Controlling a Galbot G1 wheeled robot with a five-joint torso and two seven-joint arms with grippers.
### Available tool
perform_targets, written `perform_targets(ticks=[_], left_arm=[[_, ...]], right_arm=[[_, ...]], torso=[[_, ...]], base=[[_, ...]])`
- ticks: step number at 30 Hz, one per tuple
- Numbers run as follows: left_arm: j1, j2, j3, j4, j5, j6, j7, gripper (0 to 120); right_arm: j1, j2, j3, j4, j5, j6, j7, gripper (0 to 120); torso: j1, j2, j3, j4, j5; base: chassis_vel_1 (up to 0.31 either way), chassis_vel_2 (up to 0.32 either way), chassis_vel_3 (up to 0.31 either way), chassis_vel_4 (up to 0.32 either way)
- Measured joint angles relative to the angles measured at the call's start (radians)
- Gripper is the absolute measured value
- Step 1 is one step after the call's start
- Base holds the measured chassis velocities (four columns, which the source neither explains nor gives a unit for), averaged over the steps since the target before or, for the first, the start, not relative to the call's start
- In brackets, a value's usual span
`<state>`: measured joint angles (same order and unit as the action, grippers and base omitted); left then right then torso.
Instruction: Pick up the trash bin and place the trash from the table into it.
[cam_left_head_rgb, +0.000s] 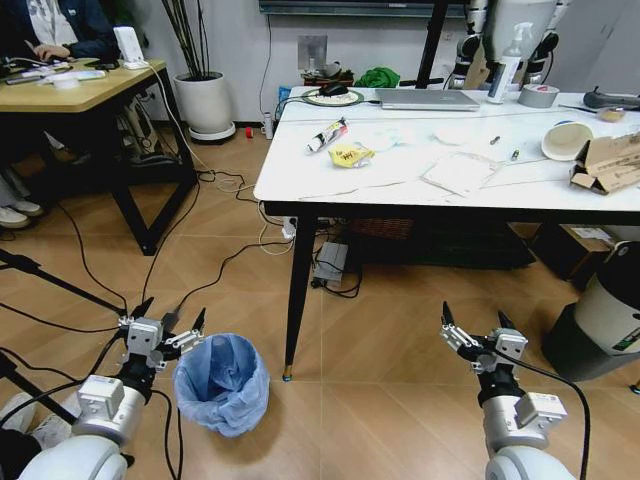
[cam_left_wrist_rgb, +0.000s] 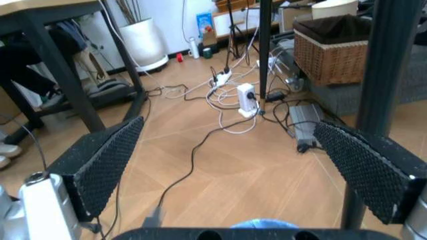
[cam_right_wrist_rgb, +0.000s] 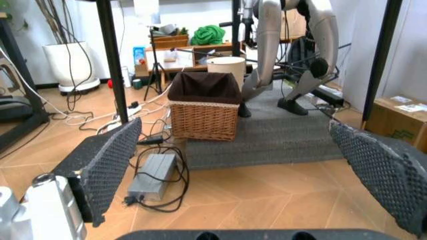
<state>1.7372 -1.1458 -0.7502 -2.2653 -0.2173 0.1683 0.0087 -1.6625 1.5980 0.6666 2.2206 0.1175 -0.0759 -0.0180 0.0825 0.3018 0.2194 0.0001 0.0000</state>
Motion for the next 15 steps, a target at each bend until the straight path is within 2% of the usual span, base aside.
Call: perform_targets(ticks=[15], left_arm=[[-0.03, -0.004, -0.004, 0.018, -0.013, 0.003, 0.002, 100]], right_arm=[[-0.005, 0.01, -0.009, 0.0, -0.027, 0.003, -0.01, 100]], torso=[[-0.014, -0.058, -0.044, -0.0001, -0.0001]], base=[[0.0, 0.0, 0.0, 0.0]])
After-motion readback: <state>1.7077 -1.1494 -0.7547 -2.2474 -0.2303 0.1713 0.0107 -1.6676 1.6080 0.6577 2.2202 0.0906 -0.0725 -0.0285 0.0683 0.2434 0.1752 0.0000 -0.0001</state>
